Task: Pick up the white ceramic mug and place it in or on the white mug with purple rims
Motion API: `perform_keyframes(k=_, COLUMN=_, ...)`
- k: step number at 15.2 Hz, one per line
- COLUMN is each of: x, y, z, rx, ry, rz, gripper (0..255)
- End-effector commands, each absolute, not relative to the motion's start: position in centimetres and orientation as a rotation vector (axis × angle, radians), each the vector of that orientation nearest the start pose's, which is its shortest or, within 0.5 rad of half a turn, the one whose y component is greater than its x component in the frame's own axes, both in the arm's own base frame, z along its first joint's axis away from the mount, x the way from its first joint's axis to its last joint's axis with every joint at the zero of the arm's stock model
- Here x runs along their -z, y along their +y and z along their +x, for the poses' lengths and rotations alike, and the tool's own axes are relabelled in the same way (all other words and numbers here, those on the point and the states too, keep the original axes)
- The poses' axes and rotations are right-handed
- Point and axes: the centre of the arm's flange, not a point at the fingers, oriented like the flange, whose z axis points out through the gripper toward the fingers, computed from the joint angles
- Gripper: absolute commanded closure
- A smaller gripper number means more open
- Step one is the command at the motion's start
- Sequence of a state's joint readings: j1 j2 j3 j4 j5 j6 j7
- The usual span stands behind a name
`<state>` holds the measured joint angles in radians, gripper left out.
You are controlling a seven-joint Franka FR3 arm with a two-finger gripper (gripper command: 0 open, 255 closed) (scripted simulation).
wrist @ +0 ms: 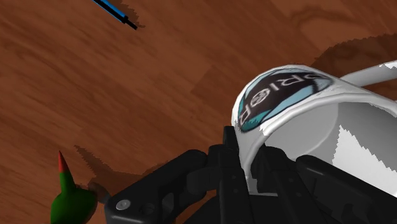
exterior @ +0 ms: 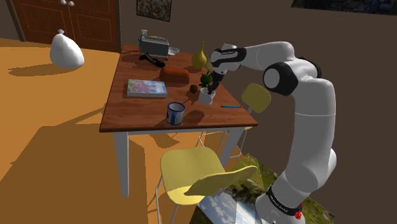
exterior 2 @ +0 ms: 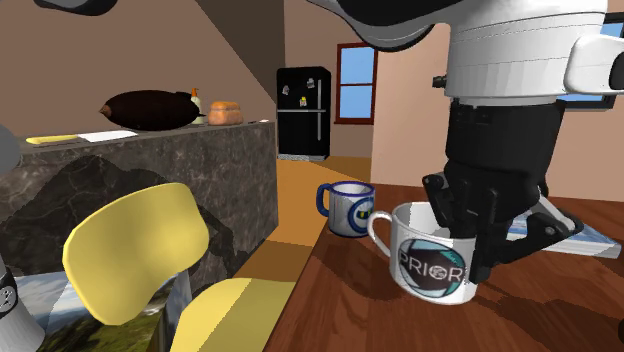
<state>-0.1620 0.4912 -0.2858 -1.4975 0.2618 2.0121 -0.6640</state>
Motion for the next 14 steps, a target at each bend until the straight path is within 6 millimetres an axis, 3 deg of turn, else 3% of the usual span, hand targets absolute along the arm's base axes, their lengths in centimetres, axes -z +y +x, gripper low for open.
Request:
perform_keyframes(k=1, x=-41.0, y=-25.9, z=64.8, rx=0.145, ry=-0.222, rz=-3.064, gripper=255)
perform_keyframes(k=14, x=-47.8, y=-25.9, z=64.8, rx=0.145, ry=-0.222, rz=-3.064, gripper=255)
